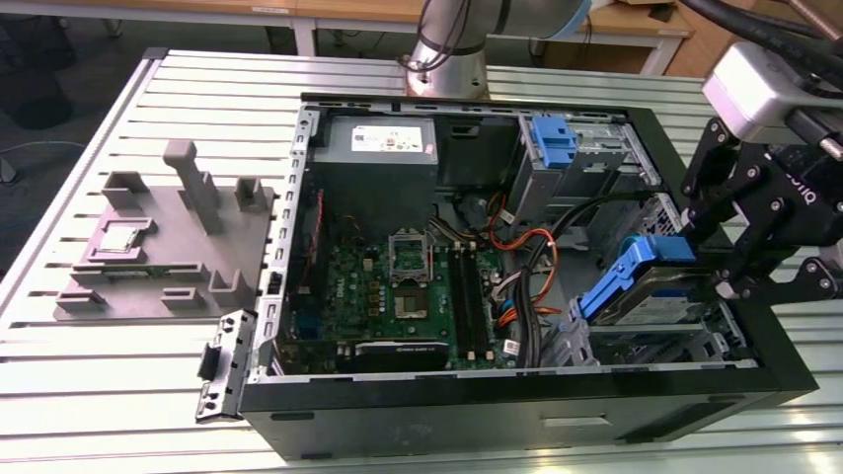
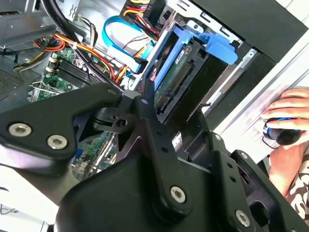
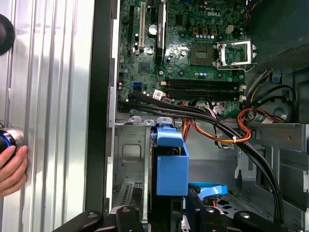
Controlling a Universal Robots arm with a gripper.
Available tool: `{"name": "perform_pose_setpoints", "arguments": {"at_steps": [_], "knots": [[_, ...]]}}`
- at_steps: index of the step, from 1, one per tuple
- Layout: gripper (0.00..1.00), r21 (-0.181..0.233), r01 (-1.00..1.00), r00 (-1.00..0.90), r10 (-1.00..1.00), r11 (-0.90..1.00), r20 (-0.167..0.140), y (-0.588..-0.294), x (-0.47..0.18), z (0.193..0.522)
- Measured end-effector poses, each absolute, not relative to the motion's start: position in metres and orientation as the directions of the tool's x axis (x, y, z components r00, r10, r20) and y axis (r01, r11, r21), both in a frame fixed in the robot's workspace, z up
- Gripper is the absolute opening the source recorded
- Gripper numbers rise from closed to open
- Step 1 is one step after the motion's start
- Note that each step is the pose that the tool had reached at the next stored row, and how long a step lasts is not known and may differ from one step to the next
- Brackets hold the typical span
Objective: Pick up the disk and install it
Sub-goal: 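Insert the disk into the insertion slot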
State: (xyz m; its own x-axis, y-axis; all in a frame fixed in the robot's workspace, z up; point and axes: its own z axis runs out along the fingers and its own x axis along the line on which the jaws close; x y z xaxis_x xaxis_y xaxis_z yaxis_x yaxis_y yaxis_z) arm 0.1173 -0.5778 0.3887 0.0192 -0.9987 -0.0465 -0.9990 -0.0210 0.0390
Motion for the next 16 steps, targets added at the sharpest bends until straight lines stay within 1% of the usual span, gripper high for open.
{"name": "perform_pose_setpoints", "arguments": {"at_steps": [6,7,12,14,16], "knots": [[0.49,0.039,-0.999,0.019,-0.999,-0.021,-0.047,-0.5778,0.1173,0.3886],[0.55,0.039,-0.999,0.019,-0.999,-0.021,-0.047,-0.5778,0.1173,0.3886],[0.55,0.039,-0.999,0.019,-0.999,-0.021,-0.047,-0.5778,0.1173,0.3885],[0.54,0.039,-0.999,0.019,-0.999,-0.021,-0.047,-0.5778,0.1173,0.3885],[0.42,0.039,-0.999,0.019,-0.999,-0.021,-0.047,-0.5777,0.1173,0.3885]]}}
